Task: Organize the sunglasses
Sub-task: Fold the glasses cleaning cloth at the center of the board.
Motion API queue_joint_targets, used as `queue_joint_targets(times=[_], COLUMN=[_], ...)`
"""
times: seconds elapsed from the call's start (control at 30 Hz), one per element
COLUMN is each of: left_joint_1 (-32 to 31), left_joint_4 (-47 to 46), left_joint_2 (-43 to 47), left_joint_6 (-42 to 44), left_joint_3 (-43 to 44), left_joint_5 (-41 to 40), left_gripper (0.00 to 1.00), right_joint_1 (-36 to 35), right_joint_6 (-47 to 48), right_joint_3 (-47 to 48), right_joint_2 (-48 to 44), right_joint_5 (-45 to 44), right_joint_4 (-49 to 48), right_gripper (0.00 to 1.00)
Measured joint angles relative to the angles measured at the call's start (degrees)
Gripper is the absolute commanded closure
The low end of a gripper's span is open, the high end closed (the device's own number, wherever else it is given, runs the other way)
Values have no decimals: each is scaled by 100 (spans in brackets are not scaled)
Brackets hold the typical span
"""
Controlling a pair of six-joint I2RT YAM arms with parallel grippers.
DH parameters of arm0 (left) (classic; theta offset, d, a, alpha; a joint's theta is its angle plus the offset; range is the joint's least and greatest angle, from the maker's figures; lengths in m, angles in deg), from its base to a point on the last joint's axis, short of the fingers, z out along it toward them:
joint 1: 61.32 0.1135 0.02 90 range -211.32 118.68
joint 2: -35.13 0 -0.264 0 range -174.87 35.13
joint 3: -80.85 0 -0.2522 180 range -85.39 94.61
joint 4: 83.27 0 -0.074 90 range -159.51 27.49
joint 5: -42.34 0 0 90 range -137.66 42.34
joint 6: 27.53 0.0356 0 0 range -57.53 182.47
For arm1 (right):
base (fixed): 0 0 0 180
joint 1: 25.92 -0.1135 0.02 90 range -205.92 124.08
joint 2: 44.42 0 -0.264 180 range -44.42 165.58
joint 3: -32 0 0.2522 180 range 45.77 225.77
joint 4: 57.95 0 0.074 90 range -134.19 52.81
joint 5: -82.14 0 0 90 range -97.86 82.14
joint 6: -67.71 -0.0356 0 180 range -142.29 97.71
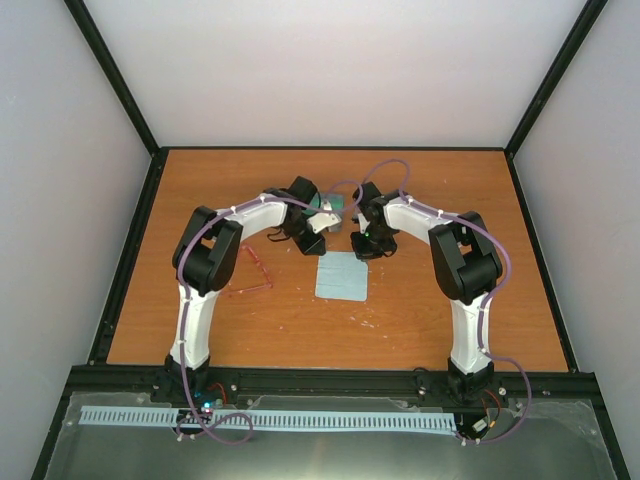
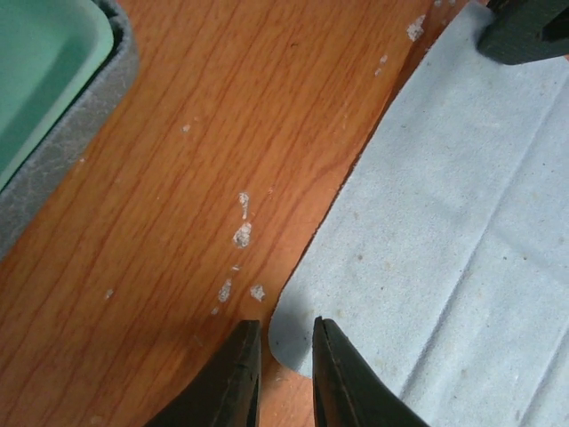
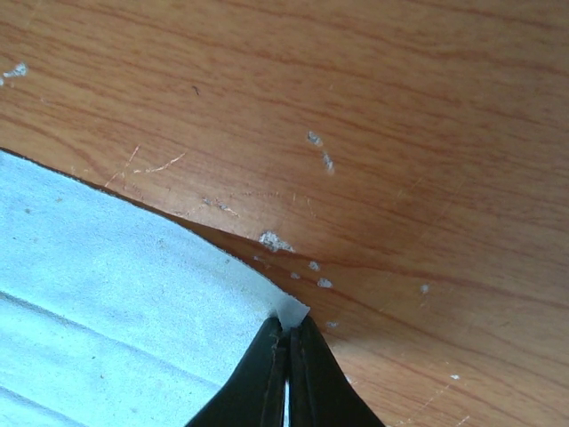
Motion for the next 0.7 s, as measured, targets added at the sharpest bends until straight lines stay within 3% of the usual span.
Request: queue_joint_targets(times=[0.7], left_joint_1=[-111], left_joint_4=[-142], left_joint_2=[-20], left_joint_6=[87], left_joint_3=[-37], left_joint_5=[-96], left_gripper=[99], right_joint_1=[28], right_joint_6=[-87], right_joint_3=[17], right_joint_2=[15], right_joint_5=[96], right_joint_4=[2], right_gripper=[97])
